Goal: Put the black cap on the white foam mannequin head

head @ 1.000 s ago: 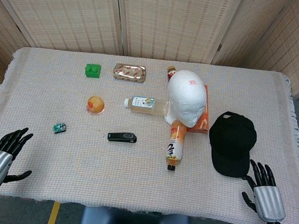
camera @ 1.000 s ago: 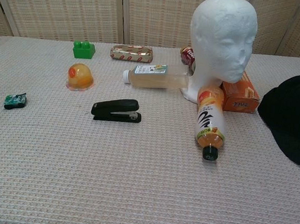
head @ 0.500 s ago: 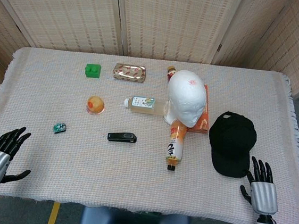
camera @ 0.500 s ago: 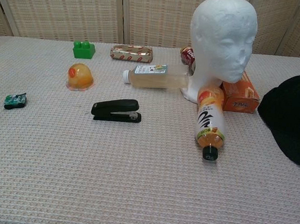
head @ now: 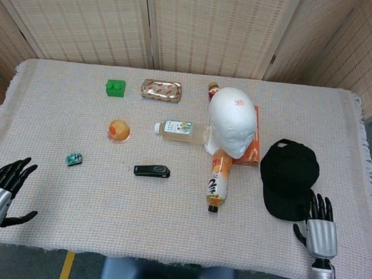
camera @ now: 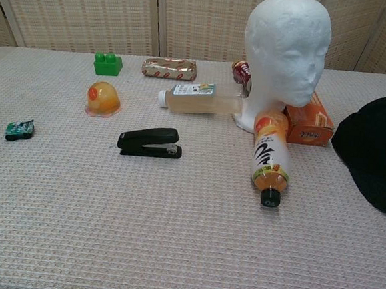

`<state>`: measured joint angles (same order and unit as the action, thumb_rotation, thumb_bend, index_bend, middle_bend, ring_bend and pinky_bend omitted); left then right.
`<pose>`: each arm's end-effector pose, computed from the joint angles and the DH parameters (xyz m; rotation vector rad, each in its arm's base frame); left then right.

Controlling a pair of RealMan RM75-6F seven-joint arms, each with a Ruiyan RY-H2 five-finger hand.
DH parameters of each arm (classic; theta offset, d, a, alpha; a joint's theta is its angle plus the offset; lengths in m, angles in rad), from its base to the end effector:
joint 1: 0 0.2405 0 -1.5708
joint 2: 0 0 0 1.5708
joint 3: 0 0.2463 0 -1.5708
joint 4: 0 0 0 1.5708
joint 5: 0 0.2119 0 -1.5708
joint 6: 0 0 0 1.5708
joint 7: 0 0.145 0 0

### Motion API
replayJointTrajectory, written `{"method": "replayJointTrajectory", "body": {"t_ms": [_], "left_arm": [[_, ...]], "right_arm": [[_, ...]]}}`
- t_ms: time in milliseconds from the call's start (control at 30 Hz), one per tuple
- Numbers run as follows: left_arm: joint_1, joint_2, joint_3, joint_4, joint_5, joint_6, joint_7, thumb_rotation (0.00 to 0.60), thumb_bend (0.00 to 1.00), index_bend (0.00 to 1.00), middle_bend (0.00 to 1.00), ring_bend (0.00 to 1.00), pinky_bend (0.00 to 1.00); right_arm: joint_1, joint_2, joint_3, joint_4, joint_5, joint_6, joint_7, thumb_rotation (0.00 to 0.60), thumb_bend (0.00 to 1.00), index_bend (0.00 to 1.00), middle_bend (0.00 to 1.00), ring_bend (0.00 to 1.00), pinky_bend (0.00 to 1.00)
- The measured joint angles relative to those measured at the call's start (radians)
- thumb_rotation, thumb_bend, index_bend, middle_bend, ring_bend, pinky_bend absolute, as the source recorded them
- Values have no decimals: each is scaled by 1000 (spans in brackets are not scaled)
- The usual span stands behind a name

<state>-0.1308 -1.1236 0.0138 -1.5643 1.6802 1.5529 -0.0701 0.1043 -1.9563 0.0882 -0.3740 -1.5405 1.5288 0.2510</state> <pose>-0.2817 0.1794 0.1455 -1.5550 -0.8242 -1.0539 -0.3764 -0.1911 0.0131 1.3646 -0.7427 0.8290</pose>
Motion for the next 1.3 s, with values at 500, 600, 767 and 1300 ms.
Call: {"method": "replayJointTrajectory", "body": {"t_ms": [500, 600, 767, 1300], "left_arm": [[1, 2, -2, -2, -3, 1, -7, 600, 114, 87, 25, 0, 146], [1, 3, -2, -2, -4, 2, -8, 600, 114, 87, 25, 0, 146], [1, 3, -3, -1, -5, 2, -10, 600, 114, 87, 25, 0, 146], [10, 5, -9, -4, -19, 11, -5, 600, 115, 87, 25, 0, 147]], "right_arm": [[46, -67, -5, 95, 16, -45, 1, 600, 302, 331, 0, 0, 0], [55, -75, -3, 106, 22, -49, 0, 600, 323, 330, 0, 0, 0], [62, -81, 1, 114, 28, -52, 1, 600, 328, 330, 0, 0, 0], [118, -107, 49, 119, 78, -62, 51, 600, 463, 496, 0, 0, 0]]}}
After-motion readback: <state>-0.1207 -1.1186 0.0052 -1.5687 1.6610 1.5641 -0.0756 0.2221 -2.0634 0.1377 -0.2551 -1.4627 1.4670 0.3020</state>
